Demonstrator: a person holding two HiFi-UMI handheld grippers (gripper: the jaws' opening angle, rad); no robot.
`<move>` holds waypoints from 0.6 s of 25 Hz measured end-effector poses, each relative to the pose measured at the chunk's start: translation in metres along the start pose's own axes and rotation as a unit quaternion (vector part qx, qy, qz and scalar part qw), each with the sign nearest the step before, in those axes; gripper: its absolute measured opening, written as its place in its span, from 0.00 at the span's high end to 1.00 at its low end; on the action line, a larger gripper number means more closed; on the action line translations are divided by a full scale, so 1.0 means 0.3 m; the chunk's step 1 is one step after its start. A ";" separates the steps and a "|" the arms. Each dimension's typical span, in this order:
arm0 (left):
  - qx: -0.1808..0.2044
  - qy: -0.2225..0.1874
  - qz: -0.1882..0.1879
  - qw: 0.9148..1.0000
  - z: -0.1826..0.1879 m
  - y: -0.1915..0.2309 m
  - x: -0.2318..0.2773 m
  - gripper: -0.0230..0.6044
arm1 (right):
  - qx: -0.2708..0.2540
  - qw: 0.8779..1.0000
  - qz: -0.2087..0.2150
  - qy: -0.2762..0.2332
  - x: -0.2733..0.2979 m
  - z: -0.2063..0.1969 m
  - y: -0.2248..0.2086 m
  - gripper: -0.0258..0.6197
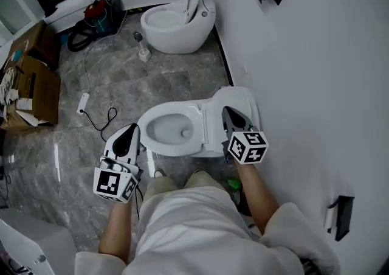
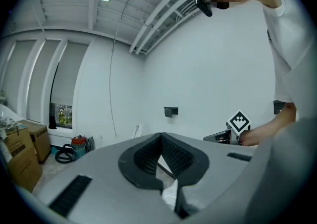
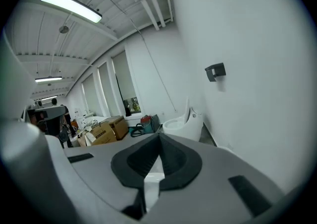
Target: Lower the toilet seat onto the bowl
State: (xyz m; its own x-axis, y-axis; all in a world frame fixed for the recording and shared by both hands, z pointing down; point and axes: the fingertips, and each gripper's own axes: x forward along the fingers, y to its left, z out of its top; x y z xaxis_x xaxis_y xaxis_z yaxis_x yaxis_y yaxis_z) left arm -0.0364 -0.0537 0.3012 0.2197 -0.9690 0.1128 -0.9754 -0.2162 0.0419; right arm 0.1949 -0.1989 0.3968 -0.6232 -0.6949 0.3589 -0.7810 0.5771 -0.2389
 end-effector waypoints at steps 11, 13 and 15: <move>0.015 -0.053 0.041 0.998 0.191 0.082 -0.112 0.95 | -0.059 0.993 0.006 -0.100 -0.212 0.316 0.087 0.96; 0.013 -0.061 0.052 0.997 0.218 0.115 -0.141 0.95 | -0.072 0.991 0.006 -0.116 -0.239 0.366 0.112 0.96; 0.008 -0.070 0.067 0.995 0.240 0.148 -0.173 0.95 | -0.081 0.988 0.004 -0.128 -0.262 0.408 0.128 0.96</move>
State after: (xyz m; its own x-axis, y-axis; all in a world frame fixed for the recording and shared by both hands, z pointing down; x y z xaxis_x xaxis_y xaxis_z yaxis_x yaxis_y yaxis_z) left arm -0.0923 -0.0217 0.2257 0.0851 -0.9961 -0.0236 -0.9961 -0.0856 0.0194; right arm 0.2089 -0.1745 0.2490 -0.6357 -0.7637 0.1123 -0.7719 0.6298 -0.0864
